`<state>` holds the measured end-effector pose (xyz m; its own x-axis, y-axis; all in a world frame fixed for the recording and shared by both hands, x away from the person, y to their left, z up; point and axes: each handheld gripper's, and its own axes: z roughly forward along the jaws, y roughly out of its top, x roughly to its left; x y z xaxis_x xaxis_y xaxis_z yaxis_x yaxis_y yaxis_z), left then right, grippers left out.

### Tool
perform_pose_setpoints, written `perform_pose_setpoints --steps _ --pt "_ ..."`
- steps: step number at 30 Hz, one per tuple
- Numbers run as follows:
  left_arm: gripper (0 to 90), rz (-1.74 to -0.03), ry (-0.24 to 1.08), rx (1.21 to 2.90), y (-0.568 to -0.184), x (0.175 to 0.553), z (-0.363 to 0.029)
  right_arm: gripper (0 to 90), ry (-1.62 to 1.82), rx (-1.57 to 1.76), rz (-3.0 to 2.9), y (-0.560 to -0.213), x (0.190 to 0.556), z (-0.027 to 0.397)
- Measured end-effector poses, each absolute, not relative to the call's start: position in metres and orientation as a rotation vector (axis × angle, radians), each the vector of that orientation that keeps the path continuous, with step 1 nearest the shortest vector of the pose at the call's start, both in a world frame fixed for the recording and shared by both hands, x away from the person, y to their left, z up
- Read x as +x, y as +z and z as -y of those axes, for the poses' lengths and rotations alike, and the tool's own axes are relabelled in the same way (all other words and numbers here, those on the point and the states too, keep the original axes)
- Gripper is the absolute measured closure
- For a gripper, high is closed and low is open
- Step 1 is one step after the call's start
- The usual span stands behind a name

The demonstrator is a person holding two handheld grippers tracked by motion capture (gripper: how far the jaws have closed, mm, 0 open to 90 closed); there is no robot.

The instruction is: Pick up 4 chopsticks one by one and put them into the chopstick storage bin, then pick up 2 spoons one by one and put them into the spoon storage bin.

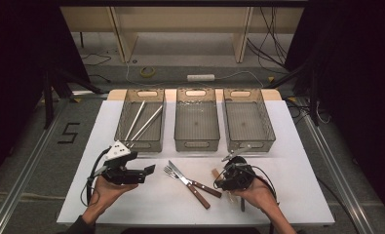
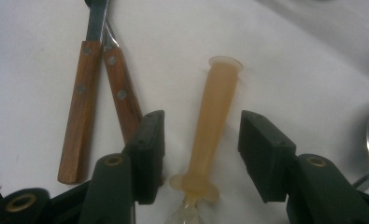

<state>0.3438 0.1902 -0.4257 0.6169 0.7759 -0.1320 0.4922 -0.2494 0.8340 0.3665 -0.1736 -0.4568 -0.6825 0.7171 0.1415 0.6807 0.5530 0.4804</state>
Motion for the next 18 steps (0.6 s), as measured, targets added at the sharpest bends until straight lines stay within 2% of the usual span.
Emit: perform_pose_setpoints --steps 18 --pt "16.1 -0.991 0.373 1.903 -0.426 0.331 -0.190 60.4 0.714 1.210 -2.707 -0.464 0.368 0.168"
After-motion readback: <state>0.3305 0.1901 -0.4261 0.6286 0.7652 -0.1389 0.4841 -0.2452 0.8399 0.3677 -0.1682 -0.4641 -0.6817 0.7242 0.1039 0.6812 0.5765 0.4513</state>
